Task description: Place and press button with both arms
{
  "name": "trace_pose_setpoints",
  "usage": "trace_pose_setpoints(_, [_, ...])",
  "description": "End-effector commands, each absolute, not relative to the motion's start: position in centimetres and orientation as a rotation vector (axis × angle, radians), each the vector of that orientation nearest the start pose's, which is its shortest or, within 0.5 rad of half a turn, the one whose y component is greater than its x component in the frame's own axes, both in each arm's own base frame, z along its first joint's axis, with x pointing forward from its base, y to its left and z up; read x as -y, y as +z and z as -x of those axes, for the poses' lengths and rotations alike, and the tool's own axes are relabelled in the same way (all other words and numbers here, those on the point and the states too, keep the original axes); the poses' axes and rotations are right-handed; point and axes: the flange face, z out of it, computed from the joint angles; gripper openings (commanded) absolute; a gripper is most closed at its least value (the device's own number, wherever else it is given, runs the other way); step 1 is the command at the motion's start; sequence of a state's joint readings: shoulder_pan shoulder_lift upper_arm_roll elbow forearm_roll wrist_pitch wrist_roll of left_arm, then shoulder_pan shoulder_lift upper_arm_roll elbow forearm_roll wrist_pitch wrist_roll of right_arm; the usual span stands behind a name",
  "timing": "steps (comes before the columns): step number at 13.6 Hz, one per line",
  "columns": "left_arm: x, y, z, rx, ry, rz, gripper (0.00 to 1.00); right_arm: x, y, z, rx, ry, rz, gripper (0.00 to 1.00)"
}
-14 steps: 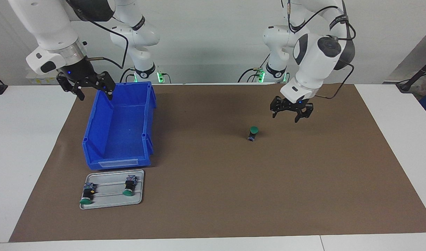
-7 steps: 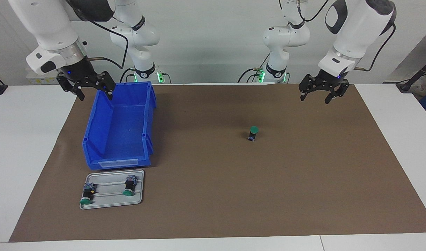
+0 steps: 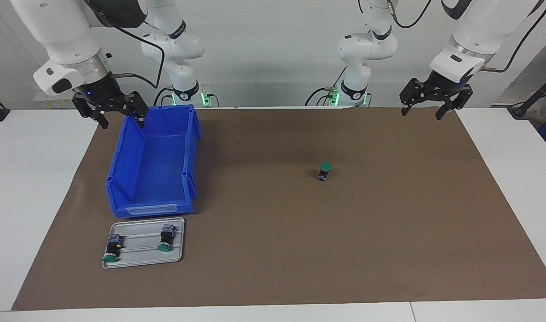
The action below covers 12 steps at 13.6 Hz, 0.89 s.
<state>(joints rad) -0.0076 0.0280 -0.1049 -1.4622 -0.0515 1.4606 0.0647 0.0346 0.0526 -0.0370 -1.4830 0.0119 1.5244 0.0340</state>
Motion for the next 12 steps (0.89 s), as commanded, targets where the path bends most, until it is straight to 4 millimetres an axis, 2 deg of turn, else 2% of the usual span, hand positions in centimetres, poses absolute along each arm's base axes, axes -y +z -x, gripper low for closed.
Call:
trace_pose_setpoints(1, [6.4, 63.8, -52.9, -0.270, 0.094, 3.155, 1.00, 0.8, 63.1, -55.7, -0.044, 0.055, 3.122, 0.99])
trace_pose_setpoints(3, [6.0, 63.2, -52.6, -0.254, 0.101, 3.153, 1.00, 0.1, 63.2, -55.7, -0.025, 0.053, 3.122, 0.99])
trace_pose_setpoints(6, [5.8, 63.3, -52.7, -0.251, 0.084, 3.152, 1.00, 0.8, 63.4, -55.5, -0.039, 0.050, 3.122, 0.99])
trace_pose_setpoints(7, [5.8, 63.5, -53.0, -0.255, 0.052, 3.150, 1.00, 0.0, 63.3, -55.6, -0.020, 0.048, 3.122, 0.99])
trace_pose_setpoints(8, [5.8, 63.6, -53.3, -0.255, 0.021, 3.151, 1.00, -1.6, 63.4, -55.7, 0.003, 0.030, 3.126, 0.99])
trace_pose_setpoints(9, [5.8, 63.6, -53.3, -0.258, 0.018, 3.151, 1.00, -4.4, 63.4, -55.7, 0.022, 0.010, 3.143, 0.99])
trace_pose_setpoints(10, [5.9, 63.7, -53.3, -0.267, 0.013, 3.150, 1.00, -5.9, 63.2, -55.7, -0.036, -0.004, 3.148, 0.99])
trace_pose_setpoints(12, [6.1, 63.4, -53.0, -0.269, 0.042, 3.147, 1.00, -11.8, 63.3, -55.3, -0.034, -0.068, 3.152, 0.99])
